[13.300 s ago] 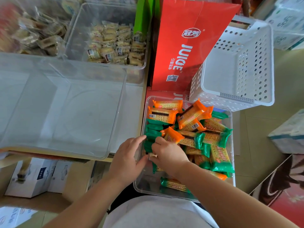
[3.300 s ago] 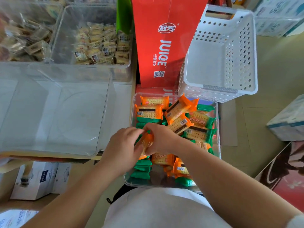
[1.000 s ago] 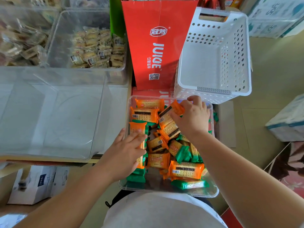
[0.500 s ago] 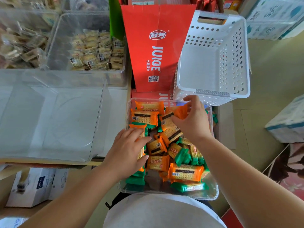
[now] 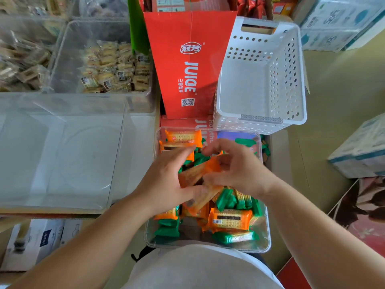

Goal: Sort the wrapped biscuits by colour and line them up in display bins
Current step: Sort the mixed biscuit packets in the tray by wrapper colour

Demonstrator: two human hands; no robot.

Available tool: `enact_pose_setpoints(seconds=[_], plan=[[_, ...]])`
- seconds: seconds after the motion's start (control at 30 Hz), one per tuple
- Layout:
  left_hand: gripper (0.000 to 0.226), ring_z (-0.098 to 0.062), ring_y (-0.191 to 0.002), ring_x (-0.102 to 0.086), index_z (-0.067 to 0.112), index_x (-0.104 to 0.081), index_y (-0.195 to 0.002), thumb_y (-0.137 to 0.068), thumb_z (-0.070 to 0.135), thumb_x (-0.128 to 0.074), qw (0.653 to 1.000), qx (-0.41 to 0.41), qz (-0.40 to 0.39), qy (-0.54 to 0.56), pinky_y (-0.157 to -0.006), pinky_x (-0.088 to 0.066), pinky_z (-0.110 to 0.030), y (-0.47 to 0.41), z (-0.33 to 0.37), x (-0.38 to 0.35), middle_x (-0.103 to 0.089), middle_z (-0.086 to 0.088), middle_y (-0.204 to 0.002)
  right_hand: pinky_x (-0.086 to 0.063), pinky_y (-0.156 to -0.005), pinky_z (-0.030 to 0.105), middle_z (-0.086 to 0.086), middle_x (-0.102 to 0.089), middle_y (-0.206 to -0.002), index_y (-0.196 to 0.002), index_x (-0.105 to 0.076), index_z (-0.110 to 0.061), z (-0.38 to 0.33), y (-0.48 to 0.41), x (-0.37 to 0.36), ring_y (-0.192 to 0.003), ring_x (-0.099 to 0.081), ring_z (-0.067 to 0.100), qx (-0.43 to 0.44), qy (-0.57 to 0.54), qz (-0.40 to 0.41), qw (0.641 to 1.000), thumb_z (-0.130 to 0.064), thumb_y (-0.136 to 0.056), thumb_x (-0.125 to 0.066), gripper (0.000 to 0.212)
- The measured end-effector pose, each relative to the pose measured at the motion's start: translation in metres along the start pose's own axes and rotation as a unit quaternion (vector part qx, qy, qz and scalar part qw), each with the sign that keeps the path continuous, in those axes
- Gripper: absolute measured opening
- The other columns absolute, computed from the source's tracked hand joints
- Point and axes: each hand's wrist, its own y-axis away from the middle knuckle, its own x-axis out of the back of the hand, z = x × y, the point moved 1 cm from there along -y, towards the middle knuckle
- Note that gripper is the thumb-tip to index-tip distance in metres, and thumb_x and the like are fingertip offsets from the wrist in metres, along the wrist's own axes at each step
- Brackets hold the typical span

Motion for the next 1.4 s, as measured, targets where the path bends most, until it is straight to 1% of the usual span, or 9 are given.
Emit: enact_pose_setpoints(seconds=[0.1, 0.2, 0.3, 0.4, 0.57, 0.8, 0.97, 1.2, 1.4], plan=[[0.084, 0.006, -0.103, -0.060, 0.049, -0.037, -0.146, -0.076, 0.049, -0.084, 0.995, 0.046, -0.084, 0.032, -0.085, -0.050, -0.019, 0.010, -0.002, -0.001, -0.063, 0.030, -0.108, -0.059, -0.073, 0.029, -0.007, -0.067, -0.105, -0.104, -0.065, -0.035, 0.008, -0.001, -0.024, -0.087, -0.068, 0.013, 0.006, 0.018, -0.052, 0.998, -0.011, -0.071, -0.089, 0.048], [0.089, 0.000, -0.102, -0.062, 0.051, -0.026, -0.150, -0.079, 0.051, -0.079, 0.991, 0.079, -0.104, -0.007, -0.085, -0.053, -0.024, 0.028, -0.010, -0.003, -0.062, 0.027, -0.115, -0.057, -0.080, 0.025, -0.006, -0.067, -0.109, -0.111, -0.064, -0.030, 0.023, -0.001, -0.040, -0.093, -0.067, 0.005, 0.002, 0.049, -0.099, 0.994, -0.026, -0.076, -0.089, 0.044], [0.088, 0.000, -0.107, -0.057, 0.054, -0.017, -0.153, -0.086, 0.049, -0.072, 0.992, 0.063, -0.082, -0.066, -0.088, -0.049, -0.018, 0.048, -0.016, -0.006, -0.050, 0.030, -0.124, -0.051, -0.093, 0.029, -0.013, -0.065, -0.113, -0.115, -0.067, -0.027, 0.041, -0.009, -0.031, -0.105, -0.059, 0.005, 0.058, 0.240, 0.033, 0.968, -0.057, -0.082, -0.072, 0.045], [0.065, -0.006, -0.104, -0.060, 0.049, -0.036, -0.144, -0.085, 0.049, -0.063, 0.991, 0.063, -0.074, -0.088, -0.084, -0.053, -0.027, 0.064, -0.025, -0.012, -0.050, 0.022, -0.129, -0.043, -0.102, 0.045, -0.007, -0.062, -0.125, -0.122, -0.066, -0.030, 0.051, -0.021, -0.013, -0.118, -0.054, 0.024, 0.045, 0.387, 0.129, 0.912, -0.069, -0.079, -0.061, 0.058], [0.046, -0.015, -0.088, -0.058, 0.024, -0.066, -0.109, -0.075, 0.053, -0.055, 0.978, 0.064, -0.055, -0.190, -0.077, -0.053, -0.038, 0.068, -0.030, -0.015, -0.059, 0.009, -0.102, -0.036, -0.107, 0.046, -0.001, -0.051, -0.129, -0.130, -0.059, -0.028, 0.059, -0.033, -0.017, -0.126, -0.044, 0.029, -0.039, 0.527, 0.027, 0.848, -0.069, -0.080, -0.064, 0.065], [0.063, -0.011, -0.118, -0.050, 0.033, -0.053, -0.139, -0.083, 0.043, -0.078, 0.976, 0.110, -0.116, -0.150, -0.099, -0.045, -0.030, 0.053, -0.036, -0.003, -0.050, 0.012, -0.133, -0.039, -0.105, 0.041, 0.000, -0.051, -0.117, -0.116, -0.066, -0.025, 0.055, -0.041, -0.017, -0.118, -0.046, 0.026, -0.057, 0.568, 0.003, 0.821, -0.062, -0.081, -0.069, 0.051], [0.055, -0.008, -0.123, -0.048, 0.038, -0.056, -0.137, -0.086, 0.036, -0.078, 0.979, 0.060, -0.149, -0.126, -0.103, -0.042, -0.028, 0.048, -0.038, -0.004, -0.053, 0.016, -0.135, -0.038, -0.101, 0.039, -0.003, -0.056, -0.110, -0.104, -0.063, -0.026, 0.045, -0.031, -0.013, -0.115, -0.048, 0.023, -0.044, 0.605, -0.026, 0.795, -0.060, -0.083, -0.068, 0.040], [0.056, -0.018, -0.131, -0.039, 0.037, -0.064, -0.128, -0.076, 0.054, -0.076, 0.967, -0.019, -0.114, -0.225, -0.110, -0.027, -0.045, 0.043, -0.046, -0.003, -0.052, 0.007, -0.137, -0.053, -0.079, 0.034, -0.005, -0.068, -0.094, -0.097, -0.071, -0.024, 0.021, -0.028, -0.027, -0.088, -0.062, 0.017, -0.078, 0.408, -0.070, 0.907, -0.051, -0.081, -0.077, 0.032], [0.066, -0.015, -0.151, -0.015, 0.042, -0.047, -0.143, -0.084, 0.049, -0.074, 0.975, 0.031, -0.132, -0.178, -0.121, -0.014, -0.049, 0.045, -0.049, -0.002, -0.028, 0.011, -0.161, -0.038, -0.109, 0.041, -0.001, -0.055, -0.126, -0.122, -0.065, -0.029, 0.057, -0.048, -0.070, -0.124, -0.049, 0.023, -0.001, 0.583, -0.135, 0.801, -0.059, -0.091, -0.058, 0.043]])
